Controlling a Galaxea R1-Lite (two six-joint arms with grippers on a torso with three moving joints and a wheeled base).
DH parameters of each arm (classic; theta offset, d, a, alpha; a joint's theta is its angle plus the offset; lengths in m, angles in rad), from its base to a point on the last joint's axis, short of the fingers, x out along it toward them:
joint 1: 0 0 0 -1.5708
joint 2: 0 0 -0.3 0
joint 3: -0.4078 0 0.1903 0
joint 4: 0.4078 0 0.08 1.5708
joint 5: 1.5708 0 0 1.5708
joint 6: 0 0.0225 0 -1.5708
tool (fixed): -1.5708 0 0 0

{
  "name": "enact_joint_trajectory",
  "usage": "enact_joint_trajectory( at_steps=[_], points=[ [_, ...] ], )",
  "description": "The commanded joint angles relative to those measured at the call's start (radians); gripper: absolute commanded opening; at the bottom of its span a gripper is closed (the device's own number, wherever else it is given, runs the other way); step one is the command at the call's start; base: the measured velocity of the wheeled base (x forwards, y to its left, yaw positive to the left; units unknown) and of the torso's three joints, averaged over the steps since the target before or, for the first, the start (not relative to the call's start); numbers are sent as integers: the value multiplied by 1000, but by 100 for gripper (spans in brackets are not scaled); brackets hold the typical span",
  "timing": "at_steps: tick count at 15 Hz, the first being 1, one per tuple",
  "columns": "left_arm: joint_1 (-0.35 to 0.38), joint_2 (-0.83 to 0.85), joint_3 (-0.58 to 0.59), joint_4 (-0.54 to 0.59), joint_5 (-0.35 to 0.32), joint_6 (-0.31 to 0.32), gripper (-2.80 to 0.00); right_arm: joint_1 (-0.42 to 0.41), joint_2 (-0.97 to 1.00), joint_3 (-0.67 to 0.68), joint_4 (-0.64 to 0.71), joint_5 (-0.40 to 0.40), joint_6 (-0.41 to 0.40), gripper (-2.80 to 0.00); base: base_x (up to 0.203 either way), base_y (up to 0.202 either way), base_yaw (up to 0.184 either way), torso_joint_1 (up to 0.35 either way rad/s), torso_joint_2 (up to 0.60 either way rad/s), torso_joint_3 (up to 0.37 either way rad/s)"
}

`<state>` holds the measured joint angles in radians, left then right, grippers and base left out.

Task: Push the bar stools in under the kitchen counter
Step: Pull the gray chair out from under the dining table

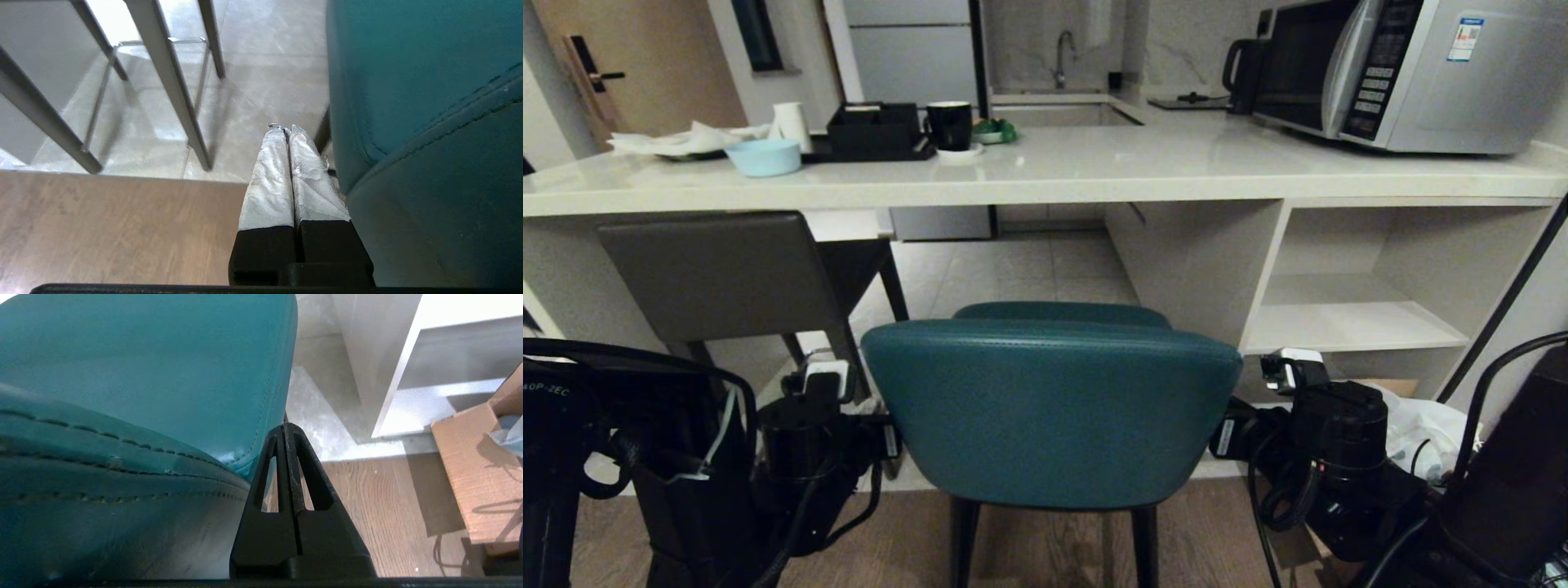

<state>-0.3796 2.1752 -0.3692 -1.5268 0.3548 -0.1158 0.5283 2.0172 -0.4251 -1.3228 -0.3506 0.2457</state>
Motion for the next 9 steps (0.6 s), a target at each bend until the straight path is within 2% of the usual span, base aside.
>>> enact_joint_trajectory(
  at_steps=[1,3,9],
  points=[
    [4,-13,27,-3,4,-8,-280,-90,-3,-5,-24,-9,2,-280,0,0,0,0,0,0],
    [4,-25,32,-3,7,-15,-280,-145,1,-34,-26,0,-12,-280,0,0,0,0,0,0],
    [-9,-53,56,-3,3,-39,-280,-140,1,-58,-26,8,-23,-280,0,0,0,0,0,0]
  ],
)
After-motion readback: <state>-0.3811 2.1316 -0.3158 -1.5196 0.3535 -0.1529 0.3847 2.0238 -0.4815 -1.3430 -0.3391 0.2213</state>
